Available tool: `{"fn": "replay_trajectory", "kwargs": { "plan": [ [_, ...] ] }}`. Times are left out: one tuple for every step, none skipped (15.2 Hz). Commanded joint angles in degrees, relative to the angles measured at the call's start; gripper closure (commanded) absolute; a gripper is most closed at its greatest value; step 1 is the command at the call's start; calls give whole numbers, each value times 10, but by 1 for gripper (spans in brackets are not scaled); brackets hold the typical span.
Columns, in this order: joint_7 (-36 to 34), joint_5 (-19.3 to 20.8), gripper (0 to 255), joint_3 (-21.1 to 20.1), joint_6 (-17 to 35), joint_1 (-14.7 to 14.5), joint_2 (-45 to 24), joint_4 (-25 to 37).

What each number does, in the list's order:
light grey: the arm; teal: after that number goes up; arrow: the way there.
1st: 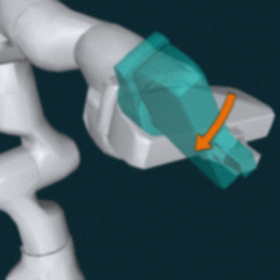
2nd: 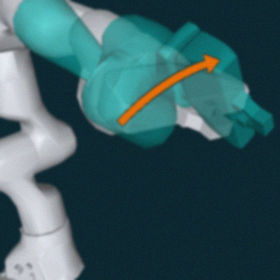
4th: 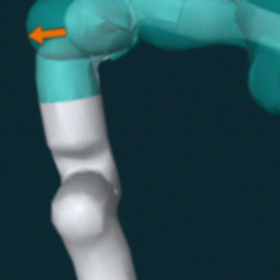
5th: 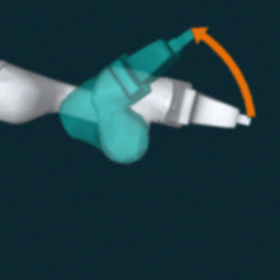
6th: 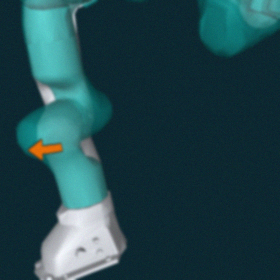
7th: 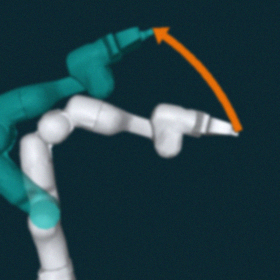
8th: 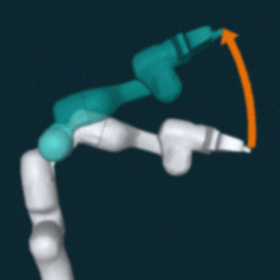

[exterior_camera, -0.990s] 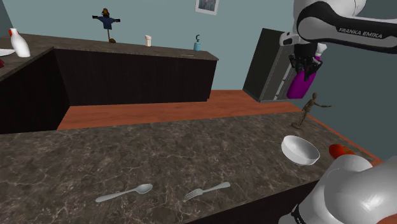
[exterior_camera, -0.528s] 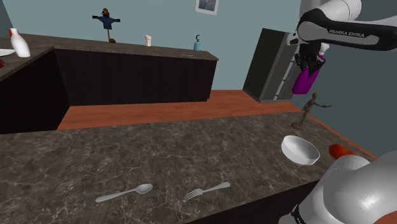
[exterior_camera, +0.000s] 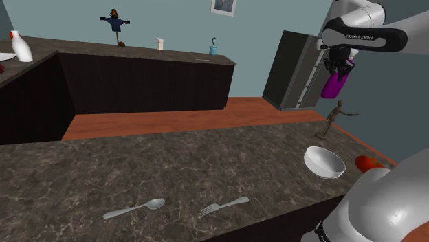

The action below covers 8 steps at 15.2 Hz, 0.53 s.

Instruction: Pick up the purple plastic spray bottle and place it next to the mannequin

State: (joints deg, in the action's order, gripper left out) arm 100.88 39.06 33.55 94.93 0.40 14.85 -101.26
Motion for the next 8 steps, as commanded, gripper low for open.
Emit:
{"fn": "replay_trajectory", "kwargs": {
  "plan": [
    [35, -20, 255, 32, 21, 5, -40, 38],
    [52, -33, 255, 47, 33, 8, -61, 55],
    [70, -49, 255, 62, 44, 13, -83, 73],
    [89, -67, 255, 77, 55, 18, -107, 92],
    [109, -87, 255, 91, 65, 26, -132, 112],
    [130, -110, 255, 104, 74, 36, -159, 133],
    [151, -135, 255, 115, 82, 48, -187, 156],
    [173, -162, 255, 124, 88, 63, -215, 180]
  ]
}}
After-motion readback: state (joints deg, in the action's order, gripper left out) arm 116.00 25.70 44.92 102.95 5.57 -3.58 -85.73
